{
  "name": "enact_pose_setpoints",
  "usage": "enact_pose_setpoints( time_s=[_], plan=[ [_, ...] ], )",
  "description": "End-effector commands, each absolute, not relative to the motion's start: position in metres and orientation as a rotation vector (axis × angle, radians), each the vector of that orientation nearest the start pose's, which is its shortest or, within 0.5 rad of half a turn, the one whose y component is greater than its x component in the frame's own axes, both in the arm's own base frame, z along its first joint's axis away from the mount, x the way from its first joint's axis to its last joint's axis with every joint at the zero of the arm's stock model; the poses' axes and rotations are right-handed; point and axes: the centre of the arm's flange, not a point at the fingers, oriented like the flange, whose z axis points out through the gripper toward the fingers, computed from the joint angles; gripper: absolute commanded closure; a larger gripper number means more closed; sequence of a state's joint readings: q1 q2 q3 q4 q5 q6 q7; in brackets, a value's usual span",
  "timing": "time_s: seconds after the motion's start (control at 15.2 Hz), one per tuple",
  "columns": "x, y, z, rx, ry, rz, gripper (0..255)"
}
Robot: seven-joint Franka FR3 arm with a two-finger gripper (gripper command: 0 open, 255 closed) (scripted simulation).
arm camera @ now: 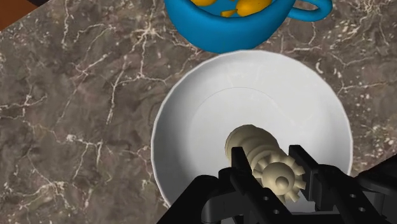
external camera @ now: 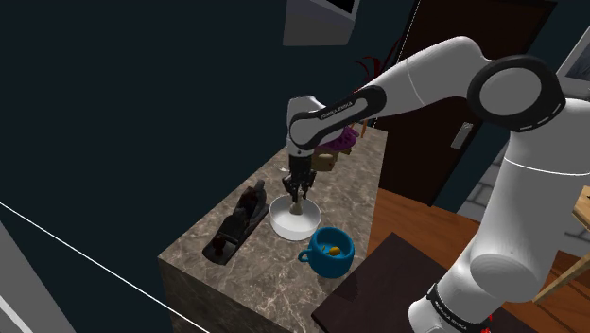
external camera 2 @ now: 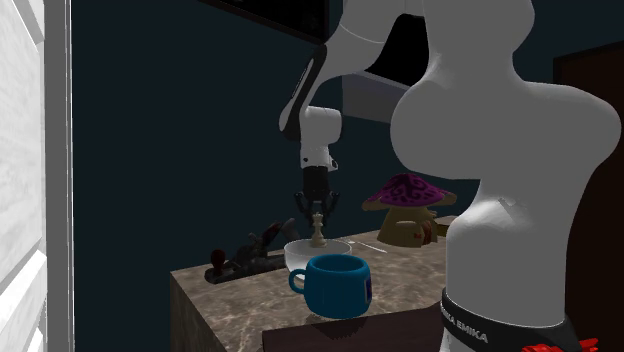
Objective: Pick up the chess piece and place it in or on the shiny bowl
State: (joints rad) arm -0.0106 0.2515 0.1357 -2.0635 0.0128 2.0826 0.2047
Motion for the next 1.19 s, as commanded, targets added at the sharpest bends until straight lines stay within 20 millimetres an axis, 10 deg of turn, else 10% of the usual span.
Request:
enact_pose_setpoints(
  time_s=[0.0, 0.46, 0.53, 0.86, 1.12],
  plan=[
    [0.553, 0.07, 0.288, -3.111, 0.136, 0.366, 255],
    [0.553, 0.07, 0.288, -3.111, 0.136, 0.366, 255],
    [0.553, 0.07, 0.288, -3.111, 0.136, 0.366, 0],
    [0.553, 0.07, 0.288, -3.111, 0.136, 0.366, 0],
    [0.565, 0.069, 0.337, -3.111, 0.136, 0.366, 0]
  ],
)
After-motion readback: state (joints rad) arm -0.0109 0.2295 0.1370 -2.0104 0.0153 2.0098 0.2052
